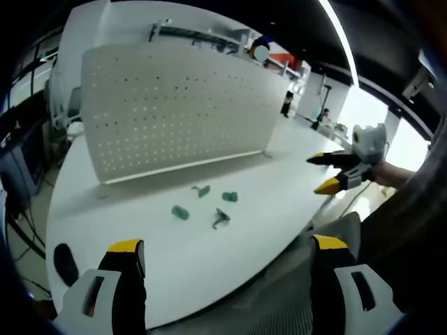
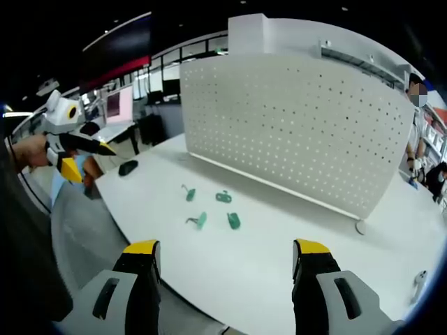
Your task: Insert the hook assembly into the mounting plate slot until the hook locks in place.
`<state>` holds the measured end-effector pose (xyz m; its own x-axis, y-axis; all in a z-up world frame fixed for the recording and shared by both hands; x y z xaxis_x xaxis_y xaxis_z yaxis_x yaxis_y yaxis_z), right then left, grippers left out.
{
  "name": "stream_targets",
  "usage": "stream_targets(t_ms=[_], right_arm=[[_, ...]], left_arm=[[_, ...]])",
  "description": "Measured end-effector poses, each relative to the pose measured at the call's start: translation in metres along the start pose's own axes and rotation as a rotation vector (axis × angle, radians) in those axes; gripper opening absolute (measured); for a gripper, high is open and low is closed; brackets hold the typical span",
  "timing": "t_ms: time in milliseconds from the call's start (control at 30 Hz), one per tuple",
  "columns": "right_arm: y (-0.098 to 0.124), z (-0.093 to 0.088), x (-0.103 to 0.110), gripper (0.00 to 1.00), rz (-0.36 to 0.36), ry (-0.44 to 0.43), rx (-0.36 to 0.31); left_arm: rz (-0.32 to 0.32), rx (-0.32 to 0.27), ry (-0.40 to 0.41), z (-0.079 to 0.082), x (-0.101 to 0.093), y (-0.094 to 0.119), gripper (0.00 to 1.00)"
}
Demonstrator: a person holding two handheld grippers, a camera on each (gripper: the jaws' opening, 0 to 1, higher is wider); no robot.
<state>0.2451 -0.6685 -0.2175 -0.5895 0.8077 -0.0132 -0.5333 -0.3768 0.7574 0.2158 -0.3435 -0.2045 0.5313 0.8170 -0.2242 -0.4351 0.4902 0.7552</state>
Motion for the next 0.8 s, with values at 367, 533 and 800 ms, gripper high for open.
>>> stream_targets(t_ms=[367,533,800], right_arm=[[-0.0006,0.0030,0.0016,0.78,0.000,0.009,-0.002],[-0.0014,0.0013,0.0021,0.78,0.005,0.004,0.001],[-0.0012,0.0008,0.0025,0.78,0.007,0.005,0.004]], left_arm=[[0.004,-0.003,-0.006,0.0012,0.0020,0.0015,1.00],[0.008,-0.002,-0.007,0.0018,0.0025,0.0026,1.00],[0.008,-0.003,-0.012,0.0039,0.0030,0.0021,1.00]])
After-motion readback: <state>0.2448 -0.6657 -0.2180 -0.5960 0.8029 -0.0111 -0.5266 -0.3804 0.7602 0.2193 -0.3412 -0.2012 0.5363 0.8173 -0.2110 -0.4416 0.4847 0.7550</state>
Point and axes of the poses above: the point that each gripper's makers call its tool centre point, and the gripper's own axes: y roughly backward along the fingers, x roughly to its left, z roughly out of its top, the point moved 8 cm from there along y, roughly backward along the fingers, and after that the axes turned 15 degrees about x, right-handed, at the moved point
